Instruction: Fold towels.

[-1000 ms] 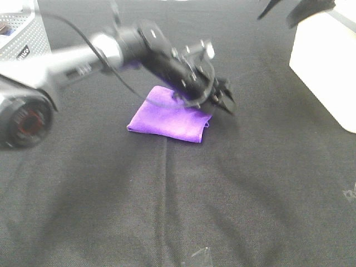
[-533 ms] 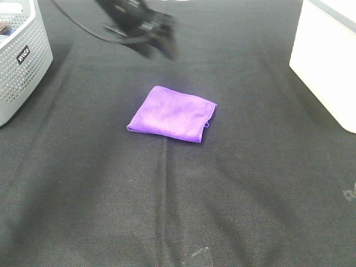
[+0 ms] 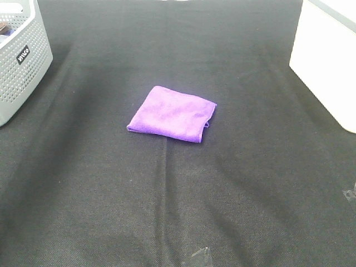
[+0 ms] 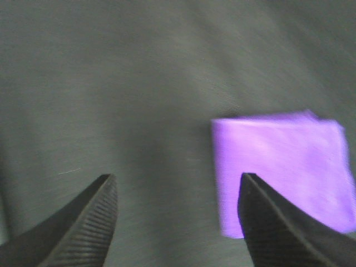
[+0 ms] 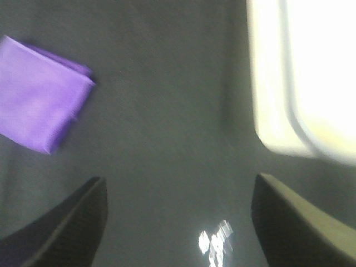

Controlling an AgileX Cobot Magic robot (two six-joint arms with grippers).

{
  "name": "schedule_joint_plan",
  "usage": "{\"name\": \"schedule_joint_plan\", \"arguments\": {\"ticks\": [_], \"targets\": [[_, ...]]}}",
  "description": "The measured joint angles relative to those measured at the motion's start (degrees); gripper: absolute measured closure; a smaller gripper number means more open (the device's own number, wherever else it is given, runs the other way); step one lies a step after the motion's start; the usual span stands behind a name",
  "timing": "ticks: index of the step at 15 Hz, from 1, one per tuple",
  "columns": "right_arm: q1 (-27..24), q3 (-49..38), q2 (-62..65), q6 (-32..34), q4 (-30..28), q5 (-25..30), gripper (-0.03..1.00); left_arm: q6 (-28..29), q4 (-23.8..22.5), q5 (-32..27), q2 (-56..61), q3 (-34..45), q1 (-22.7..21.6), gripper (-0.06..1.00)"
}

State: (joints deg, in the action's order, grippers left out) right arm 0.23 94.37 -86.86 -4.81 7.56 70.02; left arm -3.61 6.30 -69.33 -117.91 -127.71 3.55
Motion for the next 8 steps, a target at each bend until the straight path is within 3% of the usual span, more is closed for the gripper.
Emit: {"name": "schedule_joint_plan", "arguments": {"ticks": [3, 8], "targets": [[-0.5, -15.6, 14.4, 0.0, 0.0, 0.0, 0.26, -1.9, -1.3, 0.0, 17.1, 19.4, -9.1, 0.34], [-0.5, -36.1, 43.4, 0.7, 0.4, 0.1, 0.25, -3.4, -3.9, 0.1, 49.4, 53.7, -10.0, 0.34]]}}
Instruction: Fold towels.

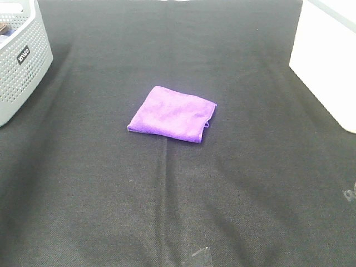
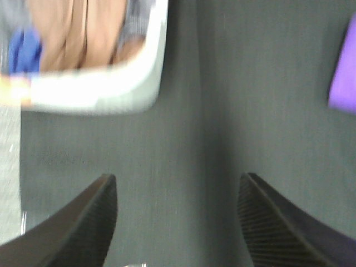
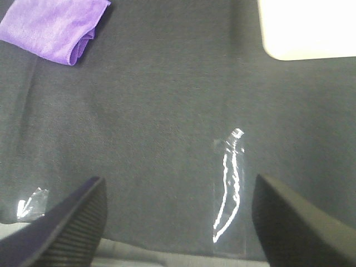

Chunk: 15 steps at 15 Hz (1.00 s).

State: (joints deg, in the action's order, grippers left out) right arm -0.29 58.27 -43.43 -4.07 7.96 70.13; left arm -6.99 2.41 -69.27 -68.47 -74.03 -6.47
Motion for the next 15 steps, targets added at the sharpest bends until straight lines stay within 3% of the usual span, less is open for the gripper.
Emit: {"name": "schedule_joint_plan", "arguments": {"ticks": [2, 5, 9, 11, 14, 15], "targets": [[0.0, -5.5, 12.0, 2.2, -2.6, 0.1, 0.20, -0.2, -1.0, 1.2, 13.8, 12.2, 0.0, 0.34], [0.0, -11.3, 27.1, 2.2, -6.8, 0.1, 0.18, -0.3, -1.1, 1.9, 33.0, 24.5, 0.0, 0.34], [0.0, -18.7, 38.9, 0.8, -7.3, 0.1, 0.18, -0.5, -1.4, -0.3, 52.5, 32.7, 1.7, 0.34], [0.0, -22.0, 42.2, 0.6, -7.3, 0.1, 0.18, -0.4, -2.4, -0.5, 58.0, 34.5, 4.2, 0.34], [0.0, -24.6, 43.7, 0.4, -7.3, 0.2, 0.18, 1.4, -3.0, -0.5, 63.9, 36.6, 4.5, 0.34], [0.0, -26.9, 43.7, 0.4, -6.5, -0.6, 0.18, 3.7, -1.5, -0.6, 68.4, 40.3, 4.6, 0.28]]}}
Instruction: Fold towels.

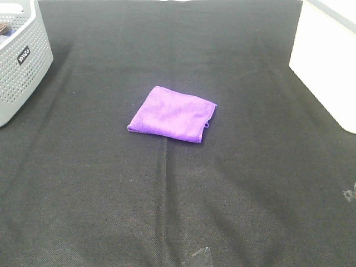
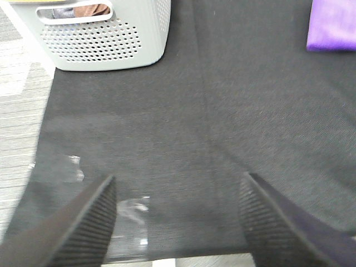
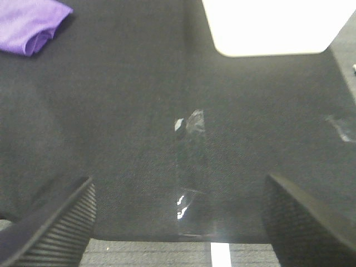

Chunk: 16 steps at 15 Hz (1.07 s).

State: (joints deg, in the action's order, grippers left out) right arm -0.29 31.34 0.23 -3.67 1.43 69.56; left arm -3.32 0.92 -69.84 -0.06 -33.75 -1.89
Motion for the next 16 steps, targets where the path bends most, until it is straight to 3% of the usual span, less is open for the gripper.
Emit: {"name": "schedule_joint_plan", "arguments": {"ticks": [2, 3, 4, 13, 14, 16], "targets": [[0.0, -1.4, 0.0, -0.1, 1.5, -1.5, 0.18, 0.2, 0.9, 0.5, 0.3, 1.2, 0.0, 0.25], [0.0, -4.8, 0.0, -1.3, 3.7, -4.6, 0.18, 0.2, 1.6, 5.6, 0.4, 3.5, -0.1, 0.23], [0.0, -5.0, 0.0, -1.3, 4.0, -5.4, 0.18, 0.2, 1.8, 6.6, 0.4, 4.0, -0.1, 0.23], [0.0, -5.0, 0.0, -1.5, 4.2, -5.7, 0.18, 0.5, 2.1, 7.2, 0.4, 4.1, -0.1, 0.21], [0.0, -5.0, 0.0, -1.5, 4.2, -5.7, 0.18, 0.7, 2.1, 7.2, 0.4, 4.1, -0.1, 0.17], [0.0, -5.0, 0.0, -1.5, 4.5, -5.7, 0.18, 1.9, 1.7, 7.2, 0.4, 4.1, -0.1, -0.01]]}}
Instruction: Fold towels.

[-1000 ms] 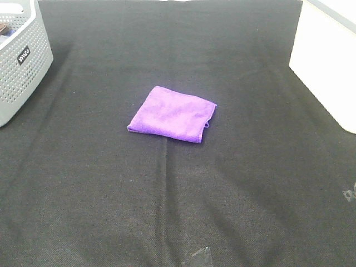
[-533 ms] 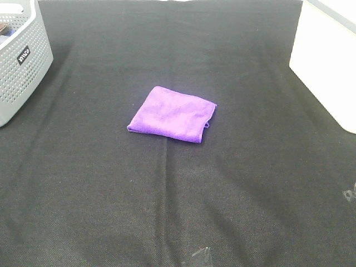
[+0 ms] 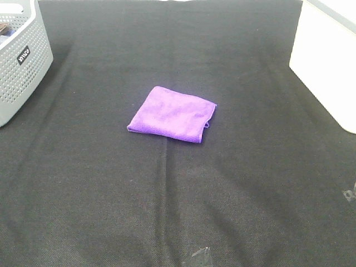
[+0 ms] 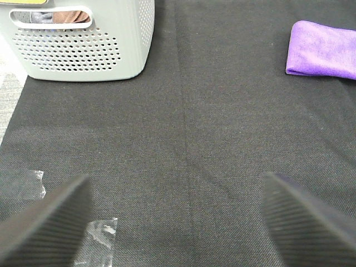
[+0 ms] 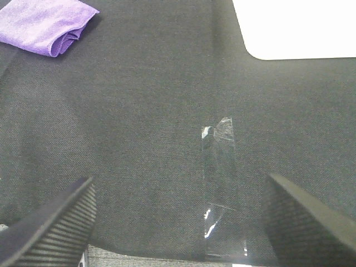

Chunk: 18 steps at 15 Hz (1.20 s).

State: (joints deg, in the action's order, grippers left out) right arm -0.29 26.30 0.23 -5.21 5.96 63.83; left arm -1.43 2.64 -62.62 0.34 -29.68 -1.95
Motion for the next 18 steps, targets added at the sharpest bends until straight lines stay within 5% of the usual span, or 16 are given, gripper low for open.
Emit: {"name": "schedule_joint_plan", "arguments": {"ticks": [4, 8, 18], "targets": [[0.0, 0.0, 0.0, 0.0, -0.2, 0.0, 0.17, -0.9, 4.2, 0.0, 0.0, 0.0, 0.0, -0.04], [0.0, 0.0, 0.0, -0.2, -2.1, -0.1, 0.01, -1.3, 5.2, 0.0, 0.0, 0.0, 0.0, -0.05], [0.0, 0.0, 0.0, -0.2, -2.2, -0.1, 0.00, -1.4, 5.2, 0.1, 0.0, 0.0, 0.0, -0.05]]}}
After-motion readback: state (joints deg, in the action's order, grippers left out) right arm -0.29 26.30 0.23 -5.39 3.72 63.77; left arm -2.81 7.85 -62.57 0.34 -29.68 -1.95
